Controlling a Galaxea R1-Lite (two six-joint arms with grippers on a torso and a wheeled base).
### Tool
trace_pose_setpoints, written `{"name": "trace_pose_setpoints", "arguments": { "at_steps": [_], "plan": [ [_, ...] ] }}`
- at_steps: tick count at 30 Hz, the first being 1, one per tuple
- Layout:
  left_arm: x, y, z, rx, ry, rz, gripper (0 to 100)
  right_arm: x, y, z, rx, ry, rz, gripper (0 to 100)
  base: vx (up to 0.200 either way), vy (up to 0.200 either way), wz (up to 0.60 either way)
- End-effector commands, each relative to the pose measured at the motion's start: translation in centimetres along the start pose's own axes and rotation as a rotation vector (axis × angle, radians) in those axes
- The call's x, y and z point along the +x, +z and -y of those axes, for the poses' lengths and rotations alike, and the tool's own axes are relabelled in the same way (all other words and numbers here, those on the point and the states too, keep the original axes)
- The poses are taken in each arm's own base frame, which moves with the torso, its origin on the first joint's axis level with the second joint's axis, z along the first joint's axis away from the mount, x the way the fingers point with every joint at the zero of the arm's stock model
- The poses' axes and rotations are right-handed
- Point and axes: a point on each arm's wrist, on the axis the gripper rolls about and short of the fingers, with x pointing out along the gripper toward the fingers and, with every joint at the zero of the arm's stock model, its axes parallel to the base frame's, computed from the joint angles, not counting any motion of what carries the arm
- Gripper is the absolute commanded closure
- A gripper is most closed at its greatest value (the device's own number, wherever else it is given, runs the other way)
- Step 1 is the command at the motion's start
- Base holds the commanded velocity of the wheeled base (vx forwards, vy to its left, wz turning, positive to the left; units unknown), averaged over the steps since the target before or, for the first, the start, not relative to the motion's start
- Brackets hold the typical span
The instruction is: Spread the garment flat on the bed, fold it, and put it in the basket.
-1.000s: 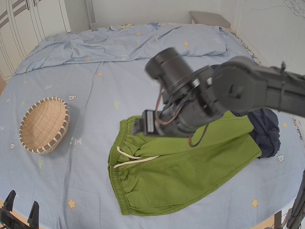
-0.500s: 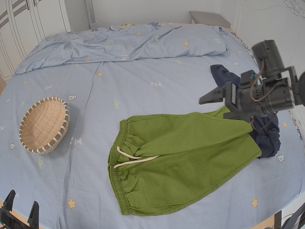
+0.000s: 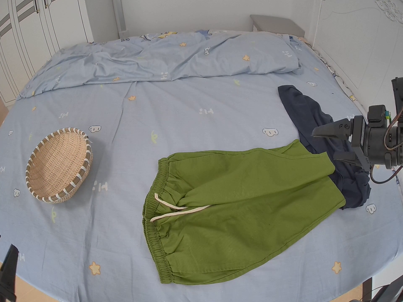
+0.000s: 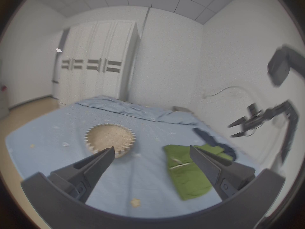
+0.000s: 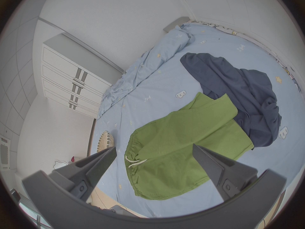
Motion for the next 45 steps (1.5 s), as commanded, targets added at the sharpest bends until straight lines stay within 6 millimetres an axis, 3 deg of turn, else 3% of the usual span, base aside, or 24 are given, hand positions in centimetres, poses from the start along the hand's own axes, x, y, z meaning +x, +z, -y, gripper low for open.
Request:
{"name": "trace_pose_setpoints", "arguments": {
  "at_steps": [1,5,9,12,14,17,25,32,45],
  "plan": [
    [7.5,6.6,2.3,-0.425,-0.514,-0.559,0,0.7,-0.3,1.4,-0.034,0.016,0.066,0,0.0,0.0,0.0],
    [13.1,2.1,2.2,-0.478,-0.621,-0.718,0,1.8,-0.5,2.0,-0.033,-0.004,0.037,0,0.0,0.0,0.0],
    [17.7,-2.2,3.1,-0.484,-0.561,-0.909,0,2.0,-0.8,1.8,-0.039,0.011,0.016,0,0.0,0.0,0.0],
    [19.9,-4.8,3.8,-0.481,-0.508,-1.05,0,2.2,-1.1,2.0,-0.045,0.004,0.003,0,0.0,0.0,0.0],
    [21.6,-7.9,4.4,-0.439,-0.501,-1.182,0,2.6,-1.2,2.3,-0.044,-0.01,-0.008,0,0.0,0.0,0.0],
    [22.1,-10.7,5.3,-0.313,-0.551,-1.247,0,3.0,-1.2,2.7,-0.039,-0.026,-0.013,0,0.0,0.0,0.0],
    [22.0,-13.5,6.6,-0.219,-0.551,-1.301,0,3.7,-1.1,3.7,-0.033,-0.021,0.033,0,0.0,0.0,0.0],
    [23.7,-15.8,7.4,-0.258,-0.501,-1.32,0,3.8,-1.1,4.0,-0.039,-0.006,0.074,0,0.0,0.0,0.0],
    [23.8,-15.2,7.4,-0.251,-0.453,-1.268,0,3.9,-1.0,4.2,-0.035,-0.012,0.074,0,0.0,0.0,0.0]
  ]
}}
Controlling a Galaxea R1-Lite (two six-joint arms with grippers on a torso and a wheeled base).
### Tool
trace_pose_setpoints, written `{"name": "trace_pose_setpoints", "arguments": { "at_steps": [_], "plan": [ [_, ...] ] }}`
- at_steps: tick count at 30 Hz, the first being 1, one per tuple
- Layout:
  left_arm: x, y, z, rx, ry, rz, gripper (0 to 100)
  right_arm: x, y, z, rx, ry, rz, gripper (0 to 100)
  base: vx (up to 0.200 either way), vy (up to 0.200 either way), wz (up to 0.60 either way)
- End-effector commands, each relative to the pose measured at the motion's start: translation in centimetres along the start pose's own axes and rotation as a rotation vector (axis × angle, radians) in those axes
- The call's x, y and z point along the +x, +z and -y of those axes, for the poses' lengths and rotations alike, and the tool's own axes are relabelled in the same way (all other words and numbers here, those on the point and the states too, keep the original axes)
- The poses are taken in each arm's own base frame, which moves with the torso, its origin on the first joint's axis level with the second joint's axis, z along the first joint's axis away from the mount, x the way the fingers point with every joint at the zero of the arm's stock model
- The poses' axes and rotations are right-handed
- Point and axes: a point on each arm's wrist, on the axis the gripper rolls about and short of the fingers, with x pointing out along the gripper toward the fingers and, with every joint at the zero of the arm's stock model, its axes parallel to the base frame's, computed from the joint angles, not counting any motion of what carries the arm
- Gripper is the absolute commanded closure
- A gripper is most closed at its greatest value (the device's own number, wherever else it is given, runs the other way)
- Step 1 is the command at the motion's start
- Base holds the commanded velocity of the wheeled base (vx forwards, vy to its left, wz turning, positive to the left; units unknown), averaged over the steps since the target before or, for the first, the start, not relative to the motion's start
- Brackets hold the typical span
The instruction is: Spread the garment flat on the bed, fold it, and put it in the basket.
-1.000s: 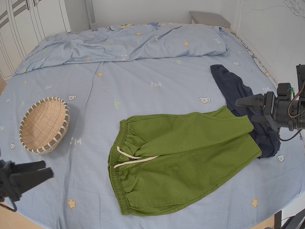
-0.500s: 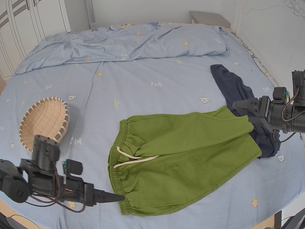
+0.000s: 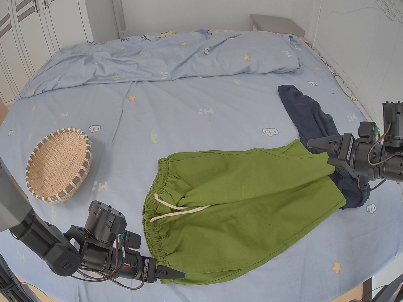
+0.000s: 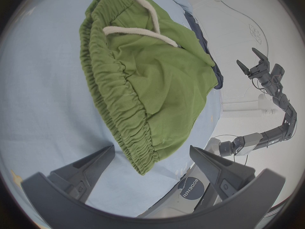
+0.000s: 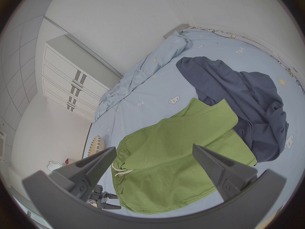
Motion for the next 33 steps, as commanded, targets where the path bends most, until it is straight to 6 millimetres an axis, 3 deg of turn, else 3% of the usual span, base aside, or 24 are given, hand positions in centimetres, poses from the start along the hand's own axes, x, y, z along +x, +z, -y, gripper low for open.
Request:
{"name": "trace_pose_setpoints", "arguments": {
  "at_steps": [1,8,16,17,29,33],
  "plan": [
    [0.1,0.2,0.0,-0.004,0.005,0.003,0,0.2,-0.1,0.1,0.002,-0.004,-0.005,0,0.0,0.0,0.0],
    [0.5,1.3,1.2,-0.034,-0.058,0.081,0,0.2,-0.1,0.1,0.002,-0.004,-0.009,0,0.0,0.0,0.0],
    [1.3,1.5,1.0,-0.044,-0.084,0.121,0,0.4,-0.2,0.2,0.004,-0.008,-0.013,0,0.0,0.0,0.0],
    [1.2,1.5,1.1,-0.043,-0.085,0.123,100,0.4,-0.2,0.2,0.004,-0.008,-0.013,0,0.0,0.0,0.0],
    [-0.6,0.8,1.3,-0.042,-0.091,0.148,100,0.5,-0.2,0.3,0.005,-0.011,-0.018,0,0.0,0.0,0.0],
    [-2.6,1.6,-0.3,-0.11,-0.052,0.208,100,0.8,-0.5,0.3,0.004,-0.01,-0.032,0,0.0,0.0,0.0]
  ]
}}
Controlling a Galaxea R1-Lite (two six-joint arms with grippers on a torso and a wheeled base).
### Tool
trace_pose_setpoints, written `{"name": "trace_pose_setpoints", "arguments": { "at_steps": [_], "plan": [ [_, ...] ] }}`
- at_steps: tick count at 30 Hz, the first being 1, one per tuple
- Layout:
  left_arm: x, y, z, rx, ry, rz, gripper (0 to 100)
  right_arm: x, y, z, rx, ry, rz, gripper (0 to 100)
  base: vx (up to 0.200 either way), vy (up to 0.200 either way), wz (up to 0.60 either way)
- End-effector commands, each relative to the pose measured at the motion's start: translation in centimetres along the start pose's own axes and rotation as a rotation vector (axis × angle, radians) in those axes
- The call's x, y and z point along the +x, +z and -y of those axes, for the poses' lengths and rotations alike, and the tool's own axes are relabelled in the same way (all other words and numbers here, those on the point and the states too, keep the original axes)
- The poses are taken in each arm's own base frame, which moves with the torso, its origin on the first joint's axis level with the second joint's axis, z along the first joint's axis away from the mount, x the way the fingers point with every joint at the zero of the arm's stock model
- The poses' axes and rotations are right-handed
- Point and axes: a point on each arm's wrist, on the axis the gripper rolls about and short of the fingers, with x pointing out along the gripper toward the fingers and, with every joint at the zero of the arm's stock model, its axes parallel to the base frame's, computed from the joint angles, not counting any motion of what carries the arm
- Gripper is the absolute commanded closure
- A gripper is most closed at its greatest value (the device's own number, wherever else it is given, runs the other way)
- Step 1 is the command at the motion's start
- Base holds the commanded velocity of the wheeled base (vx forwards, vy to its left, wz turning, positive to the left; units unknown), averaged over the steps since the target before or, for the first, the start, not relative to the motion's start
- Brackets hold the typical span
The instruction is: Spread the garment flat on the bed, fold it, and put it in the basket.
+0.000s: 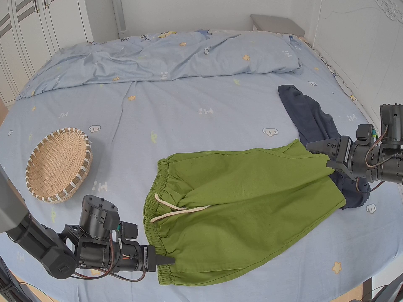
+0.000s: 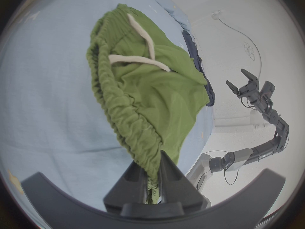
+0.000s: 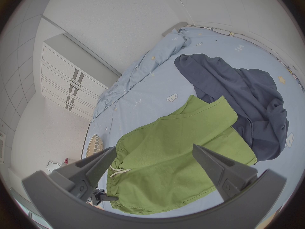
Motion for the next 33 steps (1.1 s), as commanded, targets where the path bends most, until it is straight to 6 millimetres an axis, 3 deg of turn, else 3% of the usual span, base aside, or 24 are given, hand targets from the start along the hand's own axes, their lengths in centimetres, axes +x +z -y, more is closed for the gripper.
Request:
{"name": "trace_pose_setpoints", "arguments": {
  "at_steps": [1,9,15,18,25,33],
  "plan": [
    [-2.6,1.2,-1.1,-0.062,0.035,0.073,100,0.2,-0.3,0.0,-0.001,0.003,-0.018,0,0.0,0.0,0.0],
    [-6.6,1.5,-3.4,-0.232,0.145,0.031,100,-1.0,-1.4,0.3,0.014,0.066,-0.09,0,0.0,0.0,0.0],
    [-9.3,1.0,-5.8,-0.264,0.12,0.028,100,-1.0,-4.0,3.2,0.029,-0.018,-0.233,0,0.0,0.0,0.0],
    [-9.7,0.9,-6.4,-0.275,0.134,0.04,100,-1.0,-5.2,4.6,0.021,-0.027,-0.284,0,0.0,0.0,0.0],
    [-10.1,0.3,-7.3,-0.268,0.154,0.039,100,1.0,-7.9,8.5,0.018,-0.022,-0.474,0,0.0,0.0,0.0],
    [-10.0,0.1,-7.4,-0.275,0.157,0.034,100,2.0,-9.9,10.0,-0.025,0.017,-0.575,0,0.0,0.0,0.0]
  ]
}}
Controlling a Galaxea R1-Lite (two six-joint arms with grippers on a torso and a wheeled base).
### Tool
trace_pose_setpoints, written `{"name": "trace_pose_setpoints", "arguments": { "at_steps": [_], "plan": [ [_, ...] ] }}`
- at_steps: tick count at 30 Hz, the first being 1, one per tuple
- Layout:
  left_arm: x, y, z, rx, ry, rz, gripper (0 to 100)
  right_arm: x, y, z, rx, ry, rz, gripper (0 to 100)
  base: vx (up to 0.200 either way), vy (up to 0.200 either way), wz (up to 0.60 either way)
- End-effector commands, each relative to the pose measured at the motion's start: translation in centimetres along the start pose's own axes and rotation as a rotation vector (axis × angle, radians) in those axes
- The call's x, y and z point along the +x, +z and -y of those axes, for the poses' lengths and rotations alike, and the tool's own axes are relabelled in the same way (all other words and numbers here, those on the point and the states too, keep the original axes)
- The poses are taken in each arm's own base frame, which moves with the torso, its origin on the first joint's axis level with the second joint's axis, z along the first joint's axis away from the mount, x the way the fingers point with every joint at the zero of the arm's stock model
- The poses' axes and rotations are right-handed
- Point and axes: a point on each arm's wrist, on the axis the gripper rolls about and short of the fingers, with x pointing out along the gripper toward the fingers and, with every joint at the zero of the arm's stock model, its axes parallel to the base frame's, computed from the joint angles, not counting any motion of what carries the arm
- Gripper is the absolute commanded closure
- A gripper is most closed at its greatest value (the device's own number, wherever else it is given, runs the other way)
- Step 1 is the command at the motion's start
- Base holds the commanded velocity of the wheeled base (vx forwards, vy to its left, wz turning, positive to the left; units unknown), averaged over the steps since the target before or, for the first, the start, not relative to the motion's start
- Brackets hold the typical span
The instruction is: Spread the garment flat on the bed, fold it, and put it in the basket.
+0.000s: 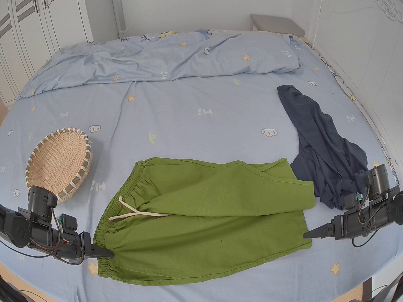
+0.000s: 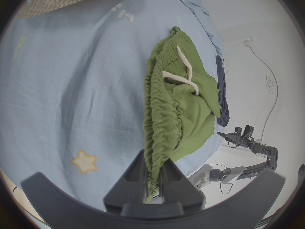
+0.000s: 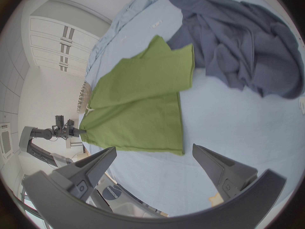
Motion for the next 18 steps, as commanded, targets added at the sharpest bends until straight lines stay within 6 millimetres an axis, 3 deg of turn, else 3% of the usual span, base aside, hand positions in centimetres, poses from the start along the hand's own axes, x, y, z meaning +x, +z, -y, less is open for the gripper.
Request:
{"name": "trace_pose_setpoints", "arguments": {
  "at_steps": [1,18],
  "plan": [
    [-0.1,-0.1,-0.2,-0.007,0.003,0.002,100,1.5,-0.7,1.2,0.034,-0.005,-0.07,0,0.0,0.0,0.0],
    [0.0,-0.3,-0.2,-0.006,0.006,-0.004,100,4.3,-0.1,2.3,0.009,0.044,-0.058,0,0.0,0.0,0.0]
  ]
}}
